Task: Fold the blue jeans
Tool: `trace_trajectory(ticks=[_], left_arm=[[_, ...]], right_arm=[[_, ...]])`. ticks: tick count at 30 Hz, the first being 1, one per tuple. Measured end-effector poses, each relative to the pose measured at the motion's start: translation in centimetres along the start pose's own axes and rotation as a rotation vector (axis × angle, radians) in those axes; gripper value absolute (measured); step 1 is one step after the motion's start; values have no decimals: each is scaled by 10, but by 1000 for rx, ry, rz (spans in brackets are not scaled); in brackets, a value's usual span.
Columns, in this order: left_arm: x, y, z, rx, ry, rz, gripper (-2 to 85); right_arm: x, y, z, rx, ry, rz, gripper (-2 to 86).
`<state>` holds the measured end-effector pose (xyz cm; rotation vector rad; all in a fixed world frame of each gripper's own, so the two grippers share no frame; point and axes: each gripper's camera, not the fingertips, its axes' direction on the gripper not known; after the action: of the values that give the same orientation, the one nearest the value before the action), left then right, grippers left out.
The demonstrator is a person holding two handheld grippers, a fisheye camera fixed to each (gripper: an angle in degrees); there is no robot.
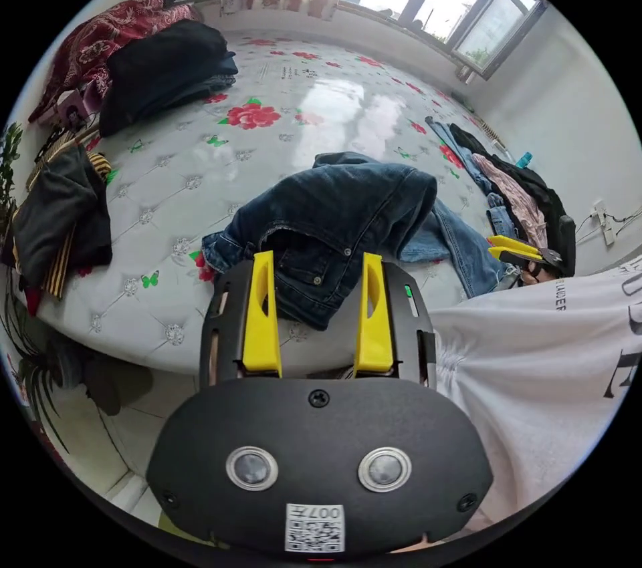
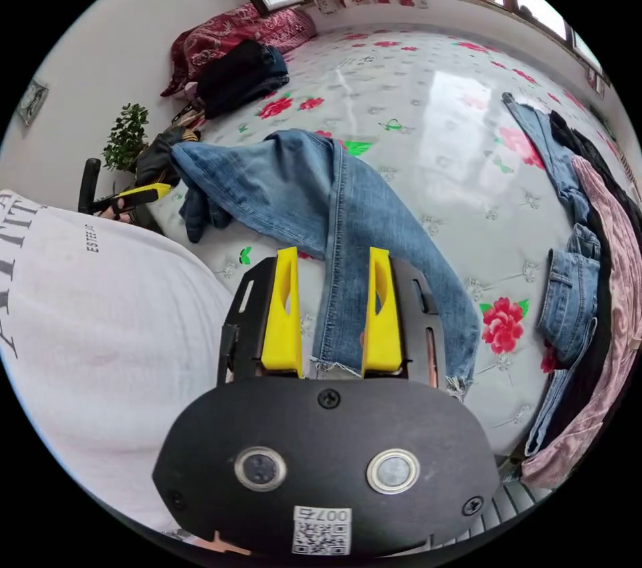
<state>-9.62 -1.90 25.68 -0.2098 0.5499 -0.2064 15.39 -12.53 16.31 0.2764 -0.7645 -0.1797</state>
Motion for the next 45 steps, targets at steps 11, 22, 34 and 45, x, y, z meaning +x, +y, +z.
trace_trajectory(ticks=[11, 22, 34, 45], left_arm=[[-12, -54, 52, -182, -113, 72, 24], [-65, -52, -40, -19, -150, 29, 4], [-72, -68, -29, -39, -80, -73, 1], [-32, -197, -93, 129, -302, 299, -2]], right_arm=[[-11, 4, -13, -69, 146, 54, 15], [87, -11, -139, 256, 212, 422, 70], [36, 135, -37, -106, 22, 250, 100], [72, 47, -112, 109, 106, 227, 13]])
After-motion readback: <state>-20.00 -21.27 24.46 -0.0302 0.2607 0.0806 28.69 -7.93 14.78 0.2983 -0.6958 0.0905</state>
